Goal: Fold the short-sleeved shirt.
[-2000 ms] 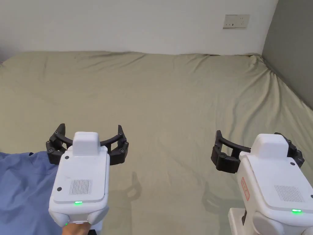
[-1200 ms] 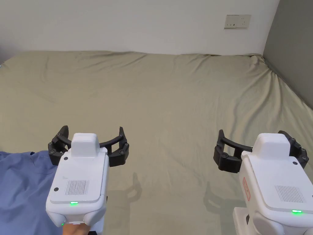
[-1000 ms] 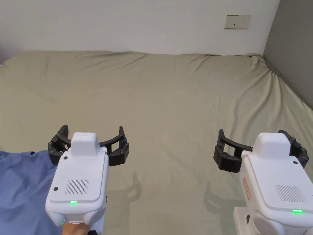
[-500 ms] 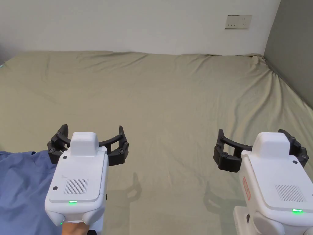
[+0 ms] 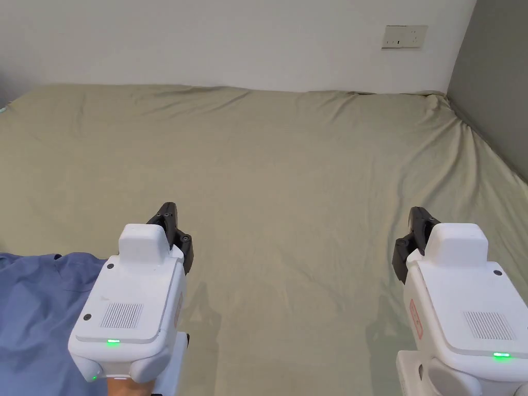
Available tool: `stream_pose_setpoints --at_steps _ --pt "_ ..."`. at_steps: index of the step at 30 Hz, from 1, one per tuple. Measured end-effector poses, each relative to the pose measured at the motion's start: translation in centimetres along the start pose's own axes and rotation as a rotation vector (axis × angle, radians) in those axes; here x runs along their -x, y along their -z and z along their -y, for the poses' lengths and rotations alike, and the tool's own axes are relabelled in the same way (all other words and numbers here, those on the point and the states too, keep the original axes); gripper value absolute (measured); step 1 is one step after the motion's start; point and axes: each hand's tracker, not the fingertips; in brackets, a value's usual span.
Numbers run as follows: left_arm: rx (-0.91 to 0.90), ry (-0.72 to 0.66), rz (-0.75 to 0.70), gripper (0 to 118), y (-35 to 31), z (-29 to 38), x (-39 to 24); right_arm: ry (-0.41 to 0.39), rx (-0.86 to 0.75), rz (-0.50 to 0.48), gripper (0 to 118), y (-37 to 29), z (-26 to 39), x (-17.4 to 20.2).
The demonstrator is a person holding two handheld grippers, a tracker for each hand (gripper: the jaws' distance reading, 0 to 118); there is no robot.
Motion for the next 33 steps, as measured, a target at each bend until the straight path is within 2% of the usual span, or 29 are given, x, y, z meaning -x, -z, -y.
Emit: stream_pose_setpoints --at_steps 5,9,23,28,33 --pt "0.001 0.012 -0.033 0 -0.8 0.1 2.3 -0.004 -0.004 -0.036 1 0.8 -0.3 1.1" --pt "0.004 0.009 -0.116 0 -1.7 0.0 5.5 -0.001 -0.012 -0.109 1 1.7 -0.8 4.2" --pt "0.061 0.1 -0.552 0 -10.8 -0.2 22.5 0.01 -0.033 -0.532 1 1.8 -2.2 22.4" --pt "0.127 0.093 -0.616 0 -13.4 0.4 26.2 0.005 -0.034 -0.607 1 0.8 -2.2 26.4" --pt "0.185 0.091 -0.627 0 -14.6 1.3 27.1 0.001 -0.027 -0.653 1 0.5 -2.0 28.2"
